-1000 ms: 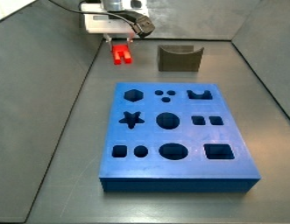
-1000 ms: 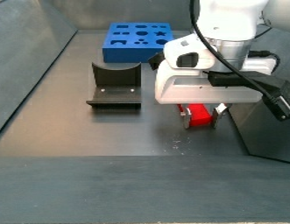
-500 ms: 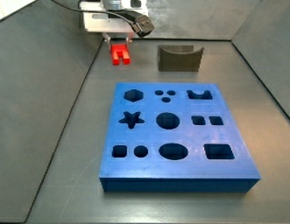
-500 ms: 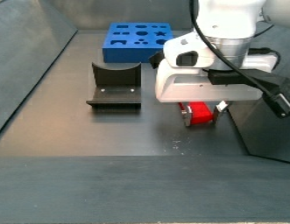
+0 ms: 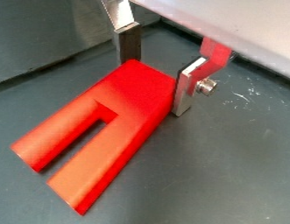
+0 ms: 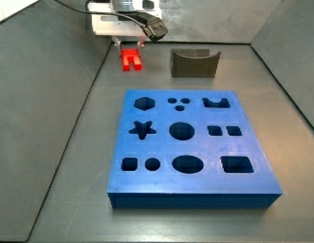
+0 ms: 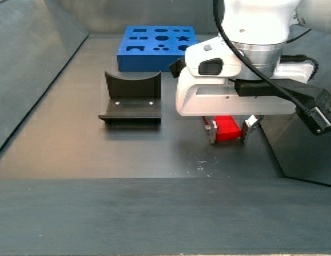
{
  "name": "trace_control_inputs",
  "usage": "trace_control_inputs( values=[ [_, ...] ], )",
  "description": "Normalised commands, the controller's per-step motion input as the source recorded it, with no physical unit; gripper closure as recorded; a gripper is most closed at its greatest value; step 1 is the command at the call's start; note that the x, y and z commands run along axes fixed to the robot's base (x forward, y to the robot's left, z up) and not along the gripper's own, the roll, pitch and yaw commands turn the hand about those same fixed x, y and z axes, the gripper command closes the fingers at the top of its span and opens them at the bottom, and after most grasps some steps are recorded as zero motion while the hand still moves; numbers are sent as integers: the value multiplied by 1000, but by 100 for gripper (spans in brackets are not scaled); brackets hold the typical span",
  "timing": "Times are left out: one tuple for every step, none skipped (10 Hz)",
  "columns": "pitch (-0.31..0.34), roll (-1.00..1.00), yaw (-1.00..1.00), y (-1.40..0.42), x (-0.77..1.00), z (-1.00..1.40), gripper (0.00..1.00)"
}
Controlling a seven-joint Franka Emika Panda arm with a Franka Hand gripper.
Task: Pick up the square-circle object. Move up. Rotate the square-circle object. Place the square-circle object on the fixture. Regrasp the square-circle object. Move to above the board. Insert the square-circle object.
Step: Move up, then rotate the square-circle object.
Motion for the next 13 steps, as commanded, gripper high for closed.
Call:
trace_control_inputs(
  values=[
    [0,0,0,0,0,833,100],
    [13,-4,-24,-26,-49,798,100],
    [7,17,-32,-26,-70,706,100],
    [10,43,-36,-17,-59,582,100],
    [37,72,-37,-5,-39,403,100],
    [66,88,-37,-1,-28,270,100],
    [0,0,0,-767,569,833,100],
    [24,6,35,-713,522,719,100],
    [83,25,46,-516,338,598,100],
    [91,64,42,-290,189,476,100],
    [89,105,30,-116,83,314,100],
    [93,125,29,-87,53,189,100],
    [0,0,-1000,0,0,0,100]
  ],
)
